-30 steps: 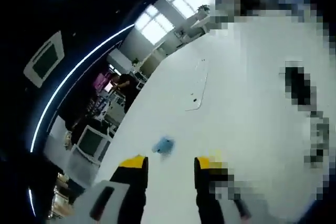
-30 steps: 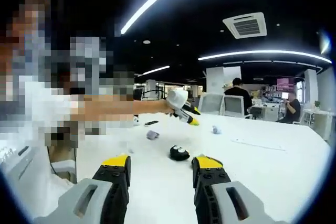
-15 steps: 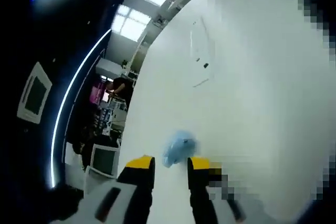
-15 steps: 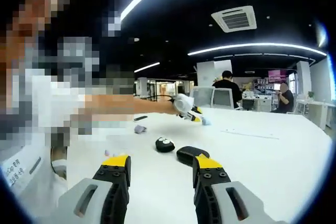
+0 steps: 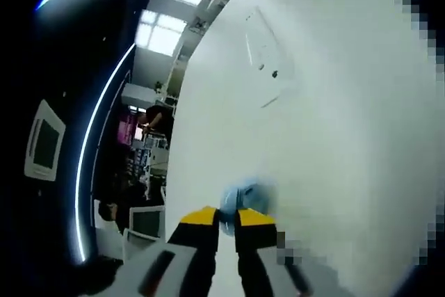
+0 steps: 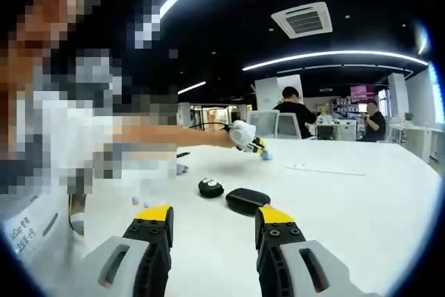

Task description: Pick up the earbuds from the table and place the earbuds into the earbud case

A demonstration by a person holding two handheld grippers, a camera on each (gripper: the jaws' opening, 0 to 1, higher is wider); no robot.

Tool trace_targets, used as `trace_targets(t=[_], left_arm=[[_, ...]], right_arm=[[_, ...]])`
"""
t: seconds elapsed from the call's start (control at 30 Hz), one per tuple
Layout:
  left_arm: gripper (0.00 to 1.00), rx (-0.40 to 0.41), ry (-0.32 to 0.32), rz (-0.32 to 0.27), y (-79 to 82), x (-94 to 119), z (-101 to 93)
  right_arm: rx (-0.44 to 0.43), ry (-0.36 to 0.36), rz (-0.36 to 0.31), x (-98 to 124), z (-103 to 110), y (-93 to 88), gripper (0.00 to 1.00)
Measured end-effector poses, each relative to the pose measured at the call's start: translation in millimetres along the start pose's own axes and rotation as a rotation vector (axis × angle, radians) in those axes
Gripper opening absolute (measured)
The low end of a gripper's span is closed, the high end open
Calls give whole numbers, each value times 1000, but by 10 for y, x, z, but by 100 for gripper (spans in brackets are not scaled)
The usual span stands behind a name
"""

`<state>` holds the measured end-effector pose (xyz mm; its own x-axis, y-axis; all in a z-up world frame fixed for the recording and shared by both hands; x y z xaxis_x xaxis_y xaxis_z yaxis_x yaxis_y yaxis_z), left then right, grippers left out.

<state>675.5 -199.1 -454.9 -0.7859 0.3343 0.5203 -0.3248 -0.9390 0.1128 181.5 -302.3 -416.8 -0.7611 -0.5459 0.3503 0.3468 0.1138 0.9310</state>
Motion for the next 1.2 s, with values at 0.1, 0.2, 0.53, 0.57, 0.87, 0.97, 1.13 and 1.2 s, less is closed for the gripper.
trace_targets(t=[0.1,0.2,0.53,0.57,0.87,0.97,1.13,1.2], left_arm=[[5,18,-10,28,-75,30,35],[4,10,-20,47,-108,88,1],[4,51,-63,17,135,928,-34],[4,58,-72,9,170,1064,-49],[4,97,-208,-77,620,2469,-349],[4,19,-220,-64,705,2853,-479],[4,-38,-232,-62,906,3520,-700],[4,-33,-253,-74,1003,3744,-815]], right_arm=[[1,-2,2,-4,3,-3,46],[6,0,-2,-3,23,15,46],[35,25,-9,-47,162,74,46],[37,31,-8,-51,182,76,46],[61,119,-17,-92,473,152,46],[76,137,-20,-73,584,181,46],[90,168,-42,-20,746,274,46],[88,181,-51,-12,820,314,46]])
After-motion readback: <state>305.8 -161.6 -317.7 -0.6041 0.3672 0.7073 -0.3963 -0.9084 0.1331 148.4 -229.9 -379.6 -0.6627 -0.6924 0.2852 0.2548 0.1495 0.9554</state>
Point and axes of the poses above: the point that each gripper's makers call its tool centre point, and the gripper's own axes: x roughly backward along the fingers, z roughly to its left, y roughly out of its top, the point moved 3 cm from there along x, roughly backward along the fingers, and after that the axes turned 13 degrees about z, right-handed, at the moved point
